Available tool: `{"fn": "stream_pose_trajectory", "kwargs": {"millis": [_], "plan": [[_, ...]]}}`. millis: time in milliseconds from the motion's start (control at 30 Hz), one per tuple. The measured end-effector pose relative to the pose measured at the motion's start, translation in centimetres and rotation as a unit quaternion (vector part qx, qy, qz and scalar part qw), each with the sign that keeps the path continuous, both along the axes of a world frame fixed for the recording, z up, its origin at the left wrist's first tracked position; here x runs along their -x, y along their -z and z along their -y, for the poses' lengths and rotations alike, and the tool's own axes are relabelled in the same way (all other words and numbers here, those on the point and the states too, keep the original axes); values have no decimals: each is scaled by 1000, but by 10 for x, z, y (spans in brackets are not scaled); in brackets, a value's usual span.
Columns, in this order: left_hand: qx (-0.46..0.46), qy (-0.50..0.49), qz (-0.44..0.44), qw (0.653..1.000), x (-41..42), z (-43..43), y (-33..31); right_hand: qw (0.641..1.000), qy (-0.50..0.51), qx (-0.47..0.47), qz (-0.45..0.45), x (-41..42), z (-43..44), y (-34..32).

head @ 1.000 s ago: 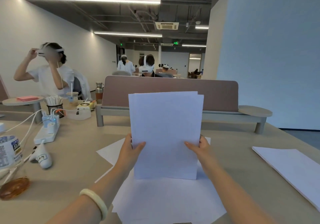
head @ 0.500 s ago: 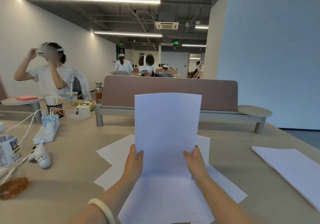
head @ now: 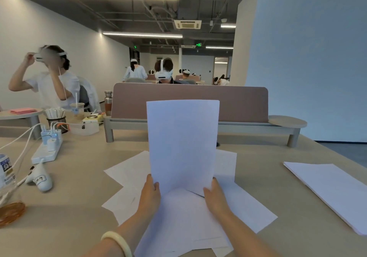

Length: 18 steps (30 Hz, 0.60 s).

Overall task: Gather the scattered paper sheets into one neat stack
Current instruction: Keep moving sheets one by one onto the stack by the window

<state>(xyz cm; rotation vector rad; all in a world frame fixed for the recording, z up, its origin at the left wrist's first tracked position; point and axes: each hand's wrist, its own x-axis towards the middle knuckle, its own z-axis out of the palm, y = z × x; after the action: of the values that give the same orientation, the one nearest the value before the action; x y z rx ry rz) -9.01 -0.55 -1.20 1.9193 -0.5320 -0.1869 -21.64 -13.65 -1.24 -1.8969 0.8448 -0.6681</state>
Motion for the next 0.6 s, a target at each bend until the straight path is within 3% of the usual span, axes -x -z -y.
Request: {"fn": "stream_pose_trajectory", "kwargs": {"millis": [333, 600], "plan": [[-55, 16, 82, 995, 20, 59, -23, 995, 93, 14, 32, 50, 61, -27], [-24, 201, 42, 978, 114, 149, -42, 979, 196, 56, 0, 162, 131, -43]]}}
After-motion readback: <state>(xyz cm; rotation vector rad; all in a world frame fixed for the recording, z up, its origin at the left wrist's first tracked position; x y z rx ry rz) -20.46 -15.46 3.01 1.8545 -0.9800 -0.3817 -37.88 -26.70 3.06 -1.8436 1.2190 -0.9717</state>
